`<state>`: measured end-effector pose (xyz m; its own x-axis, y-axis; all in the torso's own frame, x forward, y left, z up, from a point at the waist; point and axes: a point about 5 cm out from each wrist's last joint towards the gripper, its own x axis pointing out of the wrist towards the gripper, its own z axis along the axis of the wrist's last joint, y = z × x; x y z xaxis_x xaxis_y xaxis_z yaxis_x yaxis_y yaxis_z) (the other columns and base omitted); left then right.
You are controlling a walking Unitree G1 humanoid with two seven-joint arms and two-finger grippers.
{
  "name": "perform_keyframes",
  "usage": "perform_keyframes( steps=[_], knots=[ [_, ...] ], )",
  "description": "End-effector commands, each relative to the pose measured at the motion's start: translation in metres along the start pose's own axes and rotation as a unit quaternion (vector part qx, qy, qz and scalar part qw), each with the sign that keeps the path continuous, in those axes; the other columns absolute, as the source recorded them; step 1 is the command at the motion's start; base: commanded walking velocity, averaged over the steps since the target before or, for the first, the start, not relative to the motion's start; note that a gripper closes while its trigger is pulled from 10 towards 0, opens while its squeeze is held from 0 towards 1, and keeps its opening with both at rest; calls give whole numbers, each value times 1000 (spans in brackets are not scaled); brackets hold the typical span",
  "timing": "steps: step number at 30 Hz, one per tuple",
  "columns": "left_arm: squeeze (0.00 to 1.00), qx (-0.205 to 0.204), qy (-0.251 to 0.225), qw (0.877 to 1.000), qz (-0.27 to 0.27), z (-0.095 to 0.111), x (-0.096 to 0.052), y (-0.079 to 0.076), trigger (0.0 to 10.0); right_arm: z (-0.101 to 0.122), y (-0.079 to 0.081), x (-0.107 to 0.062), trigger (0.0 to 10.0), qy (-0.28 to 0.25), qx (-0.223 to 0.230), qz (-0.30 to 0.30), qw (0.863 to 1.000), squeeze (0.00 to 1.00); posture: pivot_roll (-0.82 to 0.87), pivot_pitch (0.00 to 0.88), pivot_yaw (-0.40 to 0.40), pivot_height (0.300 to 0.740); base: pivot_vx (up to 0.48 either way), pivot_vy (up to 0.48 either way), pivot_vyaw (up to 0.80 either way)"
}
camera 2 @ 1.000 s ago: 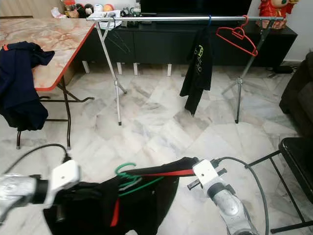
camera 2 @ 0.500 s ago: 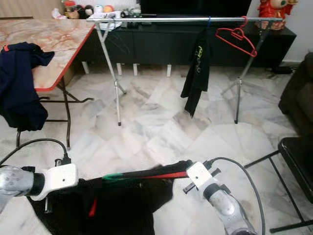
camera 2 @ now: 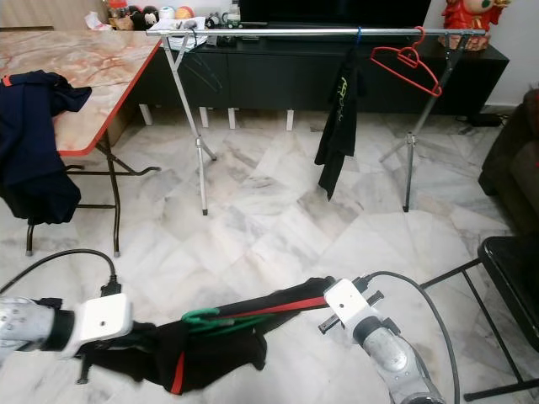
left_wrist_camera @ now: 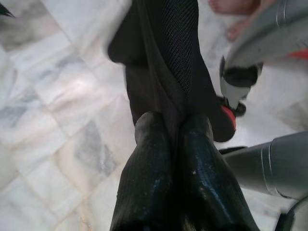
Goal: Hang hanger
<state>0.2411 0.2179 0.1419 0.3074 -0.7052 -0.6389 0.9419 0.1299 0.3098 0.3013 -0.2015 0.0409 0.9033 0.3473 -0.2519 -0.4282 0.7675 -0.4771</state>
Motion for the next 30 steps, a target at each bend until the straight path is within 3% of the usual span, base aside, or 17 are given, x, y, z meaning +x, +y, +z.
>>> perform_keyframes(
  steps=[1,6,16,20,22,25,30],
  knots=[
    [0,-17,-3,1000,-1,0,-23,4,10000,-14,-12,-10,0,35,15,-31,999,0,-3,129,-17,740,0,0,0],
    [0,-39,-75,996,25,9,-35,14,10000,-15,-9,-10,0,39,16,-24,999,0,-3,134,-18,740,0,0,0],
    [0,-48,-108,993,-15,15,-40,3,10000,-20,-10,-13,0,52,10,-21,998,0,-4,139,-21,740,0,0,0],
    [0,-7,-26,996,-86,14,-37,-9,10000,-24,-15,-16,0,68,-2,-26,997,0,0,144,-21,740,0,0,0],
    [0,-5,-23,995,-96,14,-36,-10,10000,-24,-16,-16,0,68,-3,-27,997,0,-4,144,-20,740,0,0,0],
    [0,8,30,992,-124,3,-32,-15,10000,-22,-16,-14,0,64,-11,-24,998,0,-5,145,-20,740,0,0,0],
    [0,10,28,993,-117,4,-29,-14,10000,-21,-15,-14,0,63,-11,-24,998,0,-4,145,-16,740,0,0,0]
  ],
)
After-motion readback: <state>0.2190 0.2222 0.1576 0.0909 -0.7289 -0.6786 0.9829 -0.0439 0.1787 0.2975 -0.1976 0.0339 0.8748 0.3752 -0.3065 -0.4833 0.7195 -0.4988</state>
